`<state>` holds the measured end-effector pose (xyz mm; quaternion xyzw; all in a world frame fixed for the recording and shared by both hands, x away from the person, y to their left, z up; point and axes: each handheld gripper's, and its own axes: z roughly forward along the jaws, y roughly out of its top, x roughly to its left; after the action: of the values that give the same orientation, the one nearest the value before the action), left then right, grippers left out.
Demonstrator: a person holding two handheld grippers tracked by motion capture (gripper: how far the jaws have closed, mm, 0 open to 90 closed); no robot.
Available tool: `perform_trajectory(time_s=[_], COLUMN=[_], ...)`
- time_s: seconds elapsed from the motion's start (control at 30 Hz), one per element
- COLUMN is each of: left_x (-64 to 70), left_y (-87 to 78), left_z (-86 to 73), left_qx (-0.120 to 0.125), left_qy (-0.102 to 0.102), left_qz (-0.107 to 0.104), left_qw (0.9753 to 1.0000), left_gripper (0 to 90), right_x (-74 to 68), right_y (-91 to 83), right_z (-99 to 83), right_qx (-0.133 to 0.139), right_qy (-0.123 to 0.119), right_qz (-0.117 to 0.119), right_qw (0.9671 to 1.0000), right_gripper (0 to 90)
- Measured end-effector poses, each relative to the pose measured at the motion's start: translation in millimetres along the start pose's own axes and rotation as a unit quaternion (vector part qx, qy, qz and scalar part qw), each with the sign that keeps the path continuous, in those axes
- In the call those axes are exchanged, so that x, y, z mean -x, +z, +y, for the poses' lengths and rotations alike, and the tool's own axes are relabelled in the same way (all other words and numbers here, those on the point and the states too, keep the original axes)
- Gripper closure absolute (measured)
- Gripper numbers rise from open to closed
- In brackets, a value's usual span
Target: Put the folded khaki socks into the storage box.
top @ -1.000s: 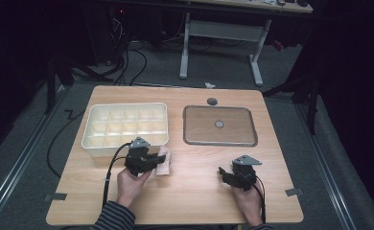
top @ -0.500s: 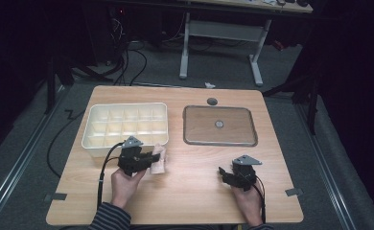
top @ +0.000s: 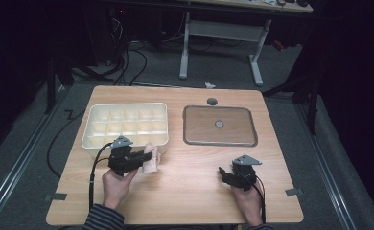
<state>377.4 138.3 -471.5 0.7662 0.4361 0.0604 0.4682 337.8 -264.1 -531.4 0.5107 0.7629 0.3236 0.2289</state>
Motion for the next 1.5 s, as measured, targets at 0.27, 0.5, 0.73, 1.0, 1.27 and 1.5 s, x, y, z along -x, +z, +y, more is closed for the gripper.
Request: perform_trajectory(time_s=[0.27,0.5,0.73,1.0,1.27,1.5], left_x=[-5.5,-12.3,-21.0,-27.0,-33.7,-38.4], left_y=[-6.7,-14.0,-23.8,-30.7,-36.8,-39.3], left_z=[-2.1,-4.9,-6.0,-4.7,-1.4,3.7], left_qx=[0.005,0.013,0.021,0.025,0.027,0.025], left_qy=[-0.006,-0.017,-0.027,-0.029,-0.029,-0.026], left_qz=[0.005,0.006,0.012,0.02,0.029,0.031], left_qw=[1.0,0.9998,0.9993,0.9991,0.9988,0.9989], left_gripper=[75.5,75.5,75.5,75.6,75.6,75.6], right_x=[0.0,0.0,0.0,0.0,0.0,0.0], right_y=[0.0,0.1,0.0,0.1,0.0,0.1], right_z=[0.0,0.0,0.0,0.0,0.0,0.0], right_qx=[0.0,0.001,0.0,0.0,0.0,0.001], right_qy=[0.0,0.0,0.0,0.0,0.001,0.001], right_qz=[0.0,0.0,0.0,0.0,-0.001,-0.001], right_qw=[1.0,1.0,1.0,1.0,1.0,1.0], right_gripper=[36.4,36.4,36.4,36.5,36.8,36.8])
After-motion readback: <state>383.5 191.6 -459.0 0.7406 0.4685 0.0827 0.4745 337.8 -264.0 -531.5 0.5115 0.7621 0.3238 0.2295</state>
